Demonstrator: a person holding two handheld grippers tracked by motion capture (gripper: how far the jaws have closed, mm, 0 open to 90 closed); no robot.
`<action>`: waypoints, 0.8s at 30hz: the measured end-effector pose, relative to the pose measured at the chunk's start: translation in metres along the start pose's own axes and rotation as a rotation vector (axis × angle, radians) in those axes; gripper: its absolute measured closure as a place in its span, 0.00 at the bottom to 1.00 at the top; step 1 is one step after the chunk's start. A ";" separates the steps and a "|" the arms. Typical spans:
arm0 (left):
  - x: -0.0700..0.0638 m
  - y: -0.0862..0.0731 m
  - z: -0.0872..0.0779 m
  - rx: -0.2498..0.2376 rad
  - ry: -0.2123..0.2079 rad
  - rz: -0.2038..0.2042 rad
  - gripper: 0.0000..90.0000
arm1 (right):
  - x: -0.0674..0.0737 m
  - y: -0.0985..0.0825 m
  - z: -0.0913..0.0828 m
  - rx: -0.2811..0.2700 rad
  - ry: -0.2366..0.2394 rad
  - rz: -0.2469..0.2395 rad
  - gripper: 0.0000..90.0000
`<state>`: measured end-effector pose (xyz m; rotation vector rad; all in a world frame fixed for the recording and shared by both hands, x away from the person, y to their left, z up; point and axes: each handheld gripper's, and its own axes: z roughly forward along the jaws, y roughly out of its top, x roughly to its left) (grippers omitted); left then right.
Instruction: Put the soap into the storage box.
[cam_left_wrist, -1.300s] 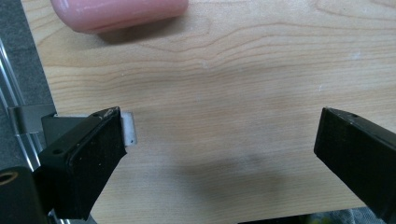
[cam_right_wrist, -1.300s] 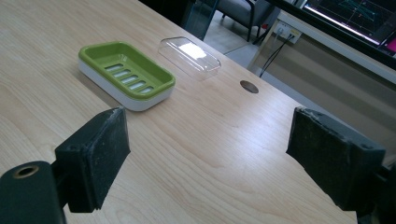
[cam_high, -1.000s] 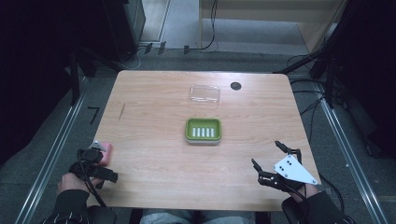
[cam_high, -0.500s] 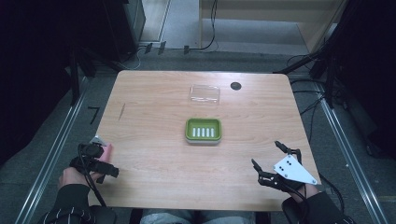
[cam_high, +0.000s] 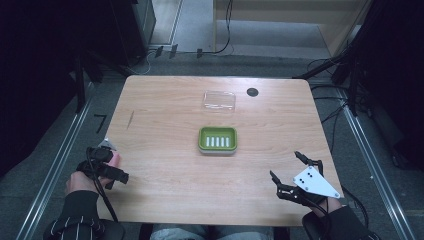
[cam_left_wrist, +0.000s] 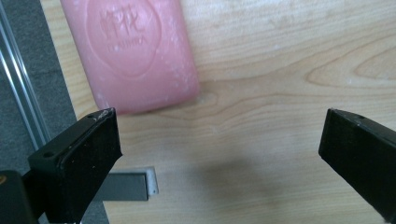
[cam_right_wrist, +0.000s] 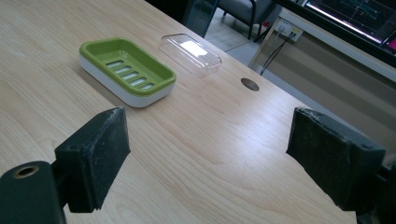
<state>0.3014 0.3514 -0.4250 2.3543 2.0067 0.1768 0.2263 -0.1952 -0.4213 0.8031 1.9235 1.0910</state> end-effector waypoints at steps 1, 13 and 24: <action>0.001 0.001 0.000 0.007 -0.003 0.004 0.00 | 0.000 0.000 0.000 0.000 0.000 -0.001 0.15; 0.007 0.021 0.001 -0.008 0.001 -0.002 0.00 | 0.000 0.000 0.000 0.001 0.002 -0.001 0.15; 0.026 0.033 0.009 0.007 -0.018 -0.050 0.00 | 0.000 0.000 0.000 0.002 0.002 -0.004 0.15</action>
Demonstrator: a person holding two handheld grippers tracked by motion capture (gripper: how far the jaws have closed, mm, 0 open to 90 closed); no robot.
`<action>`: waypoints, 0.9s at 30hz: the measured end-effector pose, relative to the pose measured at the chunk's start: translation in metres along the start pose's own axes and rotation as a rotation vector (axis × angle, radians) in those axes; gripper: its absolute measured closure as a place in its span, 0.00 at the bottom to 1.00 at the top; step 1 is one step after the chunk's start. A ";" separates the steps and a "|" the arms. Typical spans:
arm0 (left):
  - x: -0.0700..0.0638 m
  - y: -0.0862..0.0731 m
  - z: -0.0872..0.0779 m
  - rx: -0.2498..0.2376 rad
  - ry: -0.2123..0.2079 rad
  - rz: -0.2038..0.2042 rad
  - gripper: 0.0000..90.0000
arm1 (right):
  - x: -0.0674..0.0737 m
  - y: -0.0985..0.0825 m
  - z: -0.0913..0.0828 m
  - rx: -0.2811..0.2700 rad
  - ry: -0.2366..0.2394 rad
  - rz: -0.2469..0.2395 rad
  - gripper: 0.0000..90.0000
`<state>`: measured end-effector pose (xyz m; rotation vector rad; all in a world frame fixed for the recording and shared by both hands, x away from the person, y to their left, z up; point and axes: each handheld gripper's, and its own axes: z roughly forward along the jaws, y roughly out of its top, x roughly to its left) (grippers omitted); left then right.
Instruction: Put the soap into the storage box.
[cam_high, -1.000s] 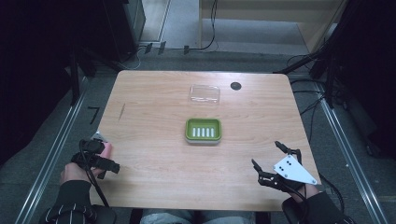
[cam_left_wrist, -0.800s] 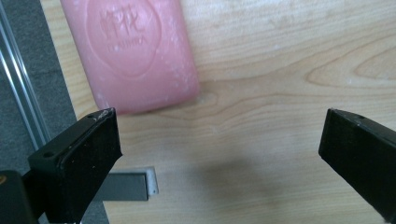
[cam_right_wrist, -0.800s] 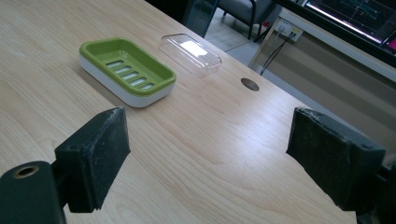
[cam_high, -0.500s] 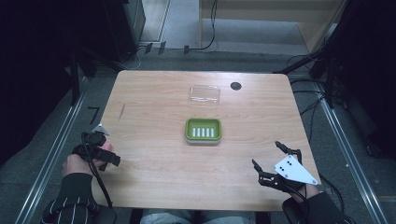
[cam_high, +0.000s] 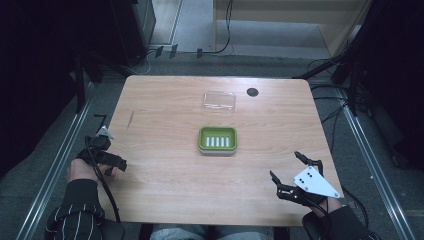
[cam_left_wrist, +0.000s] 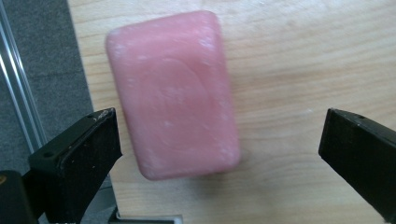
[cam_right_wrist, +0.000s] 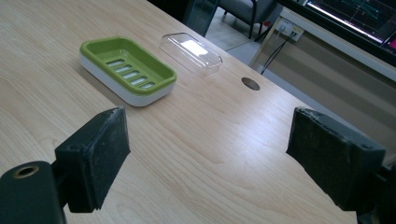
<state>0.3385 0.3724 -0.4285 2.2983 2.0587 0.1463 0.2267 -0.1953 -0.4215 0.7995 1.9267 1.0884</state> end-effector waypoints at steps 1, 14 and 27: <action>0.001 0.001 0.001 0.000 0.000 -0.004 0.00 | 0.000 0.000 0.000 0.001 0.000 0.002 0.15; 0.013 0.012 0.013 0.030 0.003 -0.032 0.00 | 0.000 0.000 0.000 0.003 0.001 0.001 0.15; 0.017 0.014 0.018 0.026 0.010 -0.041 0.24 | 0.000 0.000 0.000 0.001 0.002 -0.002 0.15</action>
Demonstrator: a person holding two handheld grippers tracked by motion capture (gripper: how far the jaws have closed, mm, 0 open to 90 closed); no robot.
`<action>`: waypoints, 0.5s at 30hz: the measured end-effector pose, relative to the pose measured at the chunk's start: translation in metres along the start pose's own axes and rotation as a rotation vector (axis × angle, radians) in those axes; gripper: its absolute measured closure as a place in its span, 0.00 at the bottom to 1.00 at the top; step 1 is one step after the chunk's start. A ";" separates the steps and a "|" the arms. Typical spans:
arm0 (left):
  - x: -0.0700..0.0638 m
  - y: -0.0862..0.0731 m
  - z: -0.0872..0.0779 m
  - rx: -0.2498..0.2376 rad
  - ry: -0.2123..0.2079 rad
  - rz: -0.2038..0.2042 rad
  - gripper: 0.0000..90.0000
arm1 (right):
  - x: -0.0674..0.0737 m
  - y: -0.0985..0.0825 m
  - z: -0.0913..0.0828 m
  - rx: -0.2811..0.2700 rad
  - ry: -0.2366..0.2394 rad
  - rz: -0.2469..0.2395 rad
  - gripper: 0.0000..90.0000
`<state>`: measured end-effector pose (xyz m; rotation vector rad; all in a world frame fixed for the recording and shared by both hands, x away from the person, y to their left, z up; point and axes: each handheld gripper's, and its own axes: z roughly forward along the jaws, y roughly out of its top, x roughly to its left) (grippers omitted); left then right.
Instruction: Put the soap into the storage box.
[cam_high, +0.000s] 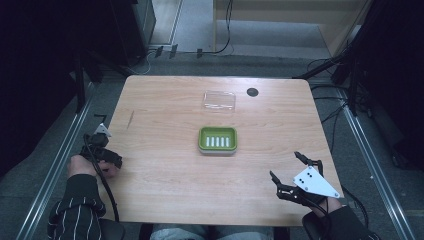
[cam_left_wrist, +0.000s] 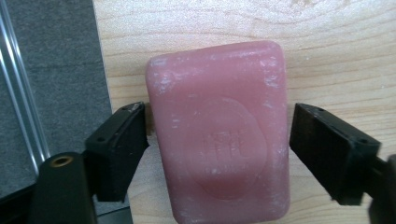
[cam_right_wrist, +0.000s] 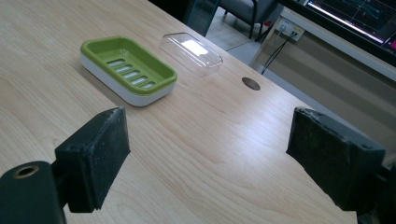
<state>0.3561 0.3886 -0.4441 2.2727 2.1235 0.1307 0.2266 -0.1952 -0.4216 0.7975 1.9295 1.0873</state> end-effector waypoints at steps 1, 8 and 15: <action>0.000 0.000 0.001 0.000 0.001 0.001 0.26 | 0.000 0.000 0.000 0.000 0.000 0.000 0.15; -0.001 -0.001 0.001 -0.004 0.004 0.003 0.35 | 0.000 0.000 0.000 0.001 -0.002 0.002 0.15; -0.004 0.000 0.000 -0.008 0.015 0.022 0.40 | 0.000 0.000 -0.001 0.001 -0.001 0.003 0.15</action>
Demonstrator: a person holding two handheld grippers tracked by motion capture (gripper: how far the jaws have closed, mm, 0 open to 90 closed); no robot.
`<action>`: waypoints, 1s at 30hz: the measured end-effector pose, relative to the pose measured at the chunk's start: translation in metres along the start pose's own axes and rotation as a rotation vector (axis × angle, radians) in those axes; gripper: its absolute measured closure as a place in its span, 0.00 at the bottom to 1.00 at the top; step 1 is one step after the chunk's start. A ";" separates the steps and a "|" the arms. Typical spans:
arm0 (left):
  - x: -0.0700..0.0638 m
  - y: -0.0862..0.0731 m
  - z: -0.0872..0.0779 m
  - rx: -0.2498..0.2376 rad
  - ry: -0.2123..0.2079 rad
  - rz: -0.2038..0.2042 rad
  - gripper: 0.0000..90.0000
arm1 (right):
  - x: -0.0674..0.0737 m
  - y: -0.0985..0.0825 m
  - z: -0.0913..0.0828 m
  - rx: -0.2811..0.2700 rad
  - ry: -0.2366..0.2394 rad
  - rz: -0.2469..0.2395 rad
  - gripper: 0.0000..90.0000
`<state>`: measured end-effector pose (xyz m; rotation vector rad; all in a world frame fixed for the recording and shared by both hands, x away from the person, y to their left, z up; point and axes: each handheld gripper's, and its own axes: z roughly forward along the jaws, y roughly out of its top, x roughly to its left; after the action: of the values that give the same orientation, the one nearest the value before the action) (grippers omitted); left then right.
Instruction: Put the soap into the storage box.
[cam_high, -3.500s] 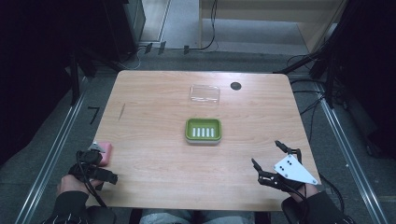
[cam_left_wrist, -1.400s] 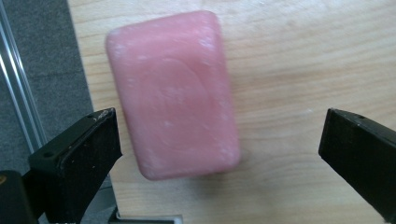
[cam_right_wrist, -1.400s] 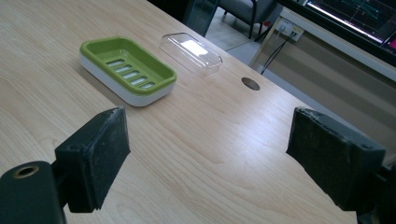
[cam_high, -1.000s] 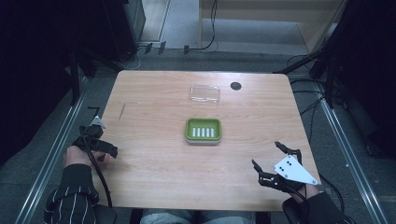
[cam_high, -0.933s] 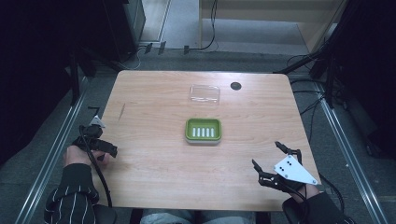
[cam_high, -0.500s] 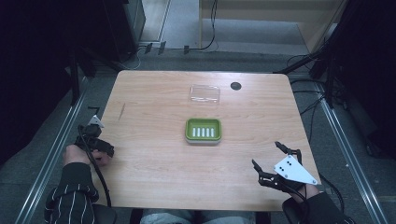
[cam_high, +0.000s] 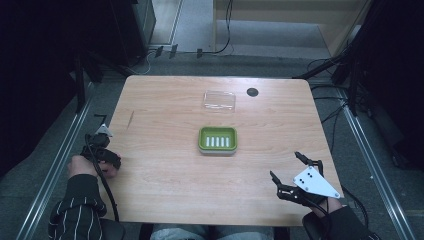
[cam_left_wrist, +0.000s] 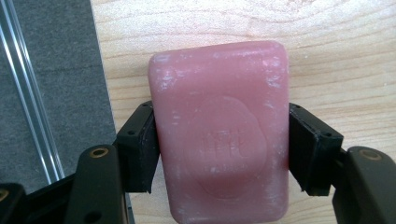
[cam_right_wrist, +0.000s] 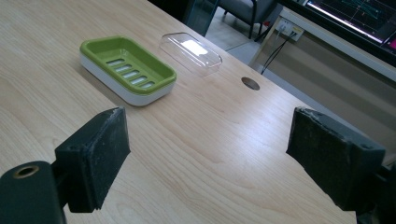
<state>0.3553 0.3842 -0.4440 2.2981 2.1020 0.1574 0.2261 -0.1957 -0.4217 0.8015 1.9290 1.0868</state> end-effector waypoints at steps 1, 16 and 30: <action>0.000 0.000 0.000 -0.002 0.001 0.003 0.41 | 0.000 0.000 0.000 0.001 0.000 0.000 0.15; -0.007 -0.001 -0.006 -0.017 0.014 0.062 0.42 | 0.000 0.000 0.000 -0.001 -0.002 0.000 0.15; -0.023 0.000 -0.013 -0.008 -0.023 0.161 0.43 | 0.000 0.000 0.000 0.001 0.002 -0.001 0.15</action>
<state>0.3525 0.3609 -0.4328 2.4511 1.9014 0.1407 0.2259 -0.1955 -0.4215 0.8005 1.9312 1.0872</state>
